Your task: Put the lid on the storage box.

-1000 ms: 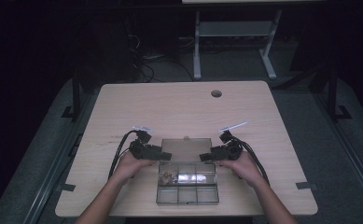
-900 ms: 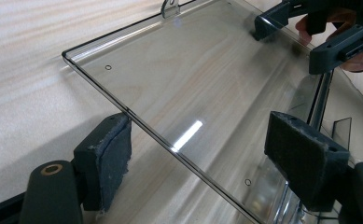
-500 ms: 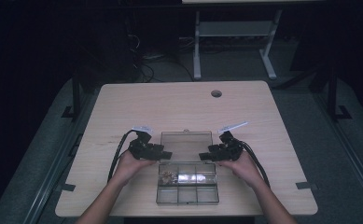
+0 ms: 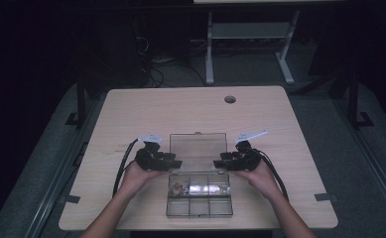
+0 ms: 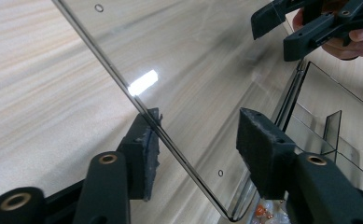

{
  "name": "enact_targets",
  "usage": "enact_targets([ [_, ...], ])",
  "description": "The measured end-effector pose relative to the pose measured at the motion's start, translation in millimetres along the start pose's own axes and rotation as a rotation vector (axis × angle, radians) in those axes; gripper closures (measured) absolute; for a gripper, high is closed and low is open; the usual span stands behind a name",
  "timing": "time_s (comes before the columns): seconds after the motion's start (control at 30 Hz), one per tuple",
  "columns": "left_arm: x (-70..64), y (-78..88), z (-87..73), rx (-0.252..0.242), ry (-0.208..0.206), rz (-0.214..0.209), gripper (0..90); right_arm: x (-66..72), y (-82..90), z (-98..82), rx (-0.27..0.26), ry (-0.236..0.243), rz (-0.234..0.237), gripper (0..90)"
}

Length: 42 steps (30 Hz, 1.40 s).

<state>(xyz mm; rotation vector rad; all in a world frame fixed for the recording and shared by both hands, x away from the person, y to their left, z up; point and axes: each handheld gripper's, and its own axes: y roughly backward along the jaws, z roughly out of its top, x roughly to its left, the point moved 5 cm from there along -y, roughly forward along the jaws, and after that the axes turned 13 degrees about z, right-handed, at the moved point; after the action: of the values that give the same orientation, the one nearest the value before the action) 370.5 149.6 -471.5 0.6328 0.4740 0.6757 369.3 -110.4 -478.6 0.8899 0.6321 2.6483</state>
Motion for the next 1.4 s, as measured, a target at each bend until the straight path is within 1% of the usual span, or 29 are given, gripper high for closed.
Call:
enact_targets([
  [0.07, -0.5, 3.8, 0.4, -0.024, -0.012, 0.008, 52.4, 1.7, 1.7, 0.5, -0.007, 0.007, -0.003, 49.6],
  [0.1, -0.5, 3.8, 0.4, -0.024, -0.012, 0.008, 54.0, 2.3, 2.7, 0.8, -0.010, 0.017, -0.009, 50.9],
  [0.13, -1.1, 6.7, 1.2, -0.036, -0.019, 0.012, 55.4, 3.0, 3.9, 1.3, -0.015, 0.030, -0.011, 52.3],
  [0.17, -1.7, 8.0, 1.6, -0.042, -0.019, 0.014, 56.8, 4.4, 5.1, 1.7, -0.018, 0.030, -0.012, 53.5],
  [0.27, -2.2, 10.1, 2.0, -0.050, -0.025, 0.014, 59.0, 5.9, 6.8, 1.9, -0.025, 0.042, -0.014, 55.5],
  [0.33, -2.2, 12.7, 2.3, -0.056, -0.031, 0.011, 62.6, 7.8, 9.2, 2.5, -0.035, 0.062, -0.015, 58.4],
  [0.4, -2.6, 15.0, 2.3, -0.064, -0.036, 0.009, 63.5, 8.4, 9.9, 2.5, -0.034, 0.064, -0.013, 59.3],
  [0.5, -3.8, 18.2, 2.1, -0.071, -0.045, 0.011, 67.3, 10.8, 12.7, 2.9, -0.047, 0.097, -0.020, 62.6],
  [0.53, -4.5, 19.2, 2.3, -0.077, -0.045, 0.009, 67.3, 10.8, 12.7, 2.9, -0.047, 0.097, -0.020, 62.6],
  [0.6, -4.8, 22.0, 2.8, -0.084, -0.061, 0.007, 70.2, 13.6, 15.1, 2.1, -0.064, 0.128, -0.022, 65.2],
  [0.63, -4.8, 22.0, 2.8, -0.084, -0.061, 0.007, 70.8, 13.6, 15.1, 2.1, -0.064, 0.128, -0.022, 65.2],
  [0.7, -5.7, 23.3, 2.9, -0.090, -0.063, 0.006, 71.2, 14.8, 16.3, 1.8, -0.067, 0.137, -0.021, 66.5],
  [0.73, -6.2, 23.9, 2.9, -0.091, -0.074, 0.008, 71.5, 15.7, 17.4, 1.3, -0.071, 0.151, -0.023, 67.2],
  [0.83, -7.4, 24.5, 3.2, -0.095, -0.073, 0.011, 71.0, 16.6, 17.8, 1.1, -0.073, 0.155, -0.025, 67.7],
  [0.9, -8.0, 25.1, 4.1, -0.098, -0.081, 0.008, 70.4, 17.8, 18.5, 0.5, -0.073, 0.156, -0.025, 68.1],
  [0.93, -8.2, 25.6, 4.7, -0.098, -0.083, 0.009, 69.8, 18.1, 19.0, 0.4, -0.074, 0.170, -0.030, 68.2],
  [0.97, -8.1, 26.0, 5.8, -0.103, -0.089, 0.010, 69.8, 18.1, 19.0, 0.4, -0.074, 0.170, -0.030, 68.2],
  [1.0, -8.5, 26.8, 7.4, -0.108, -0.085, 0.008, 68.3, 19.0, 19.4, 0.1, -0.071, 0.174, -0.031, 68.6],
  [1.03, -7.8, 28.4, 10.7, -0.126, -0.087, 0.006, 68.2, 19.1, 19.5, 0.2, -0.071, 0.179, -0.031, 68.6],
  [1.1, -7.7, 29.5, 12.6, -0.124, -0.086, 0.006, 67.6, 19.1, 19.5, 0.2, -0.071, 0.179, -0.031, 68.7],
  [1.13, -7.4, 31.5, 16.7, -0.140, -0.086, 0.010, 67.6, 19.0, 19.5, 0.2, -0.072, 0.181, -0.030, 68.7],
  [1.23, -6.4, 34.5, 20.7, -0.151, -0.089, 0.013, 67.6, 19.2, 19.6, 0.3, -0.072, 0.184, -0.031, 68.9],
  [1.27, -5.6, 37.9, 25.1, -0.176, -0.088, 0.018, 67.7, 19.5, 19.7, 0.2, -0.073, 0.185, -0.032, 69.1],
  [1.37, -4.8, 41.8, 28.3, -0.188, -0.090, 0.022, 68.0, 19.9, 19.7, 0.2, -0.075, 0.194, -0.034, 69.2],
  [1.4, -4.4, 45.5, 31.6, -0.201, -0.091, 0.024, 68.3, 20.2, 19.8, 0.2, -0.075, 0.196, -0.035, 69.4],
])
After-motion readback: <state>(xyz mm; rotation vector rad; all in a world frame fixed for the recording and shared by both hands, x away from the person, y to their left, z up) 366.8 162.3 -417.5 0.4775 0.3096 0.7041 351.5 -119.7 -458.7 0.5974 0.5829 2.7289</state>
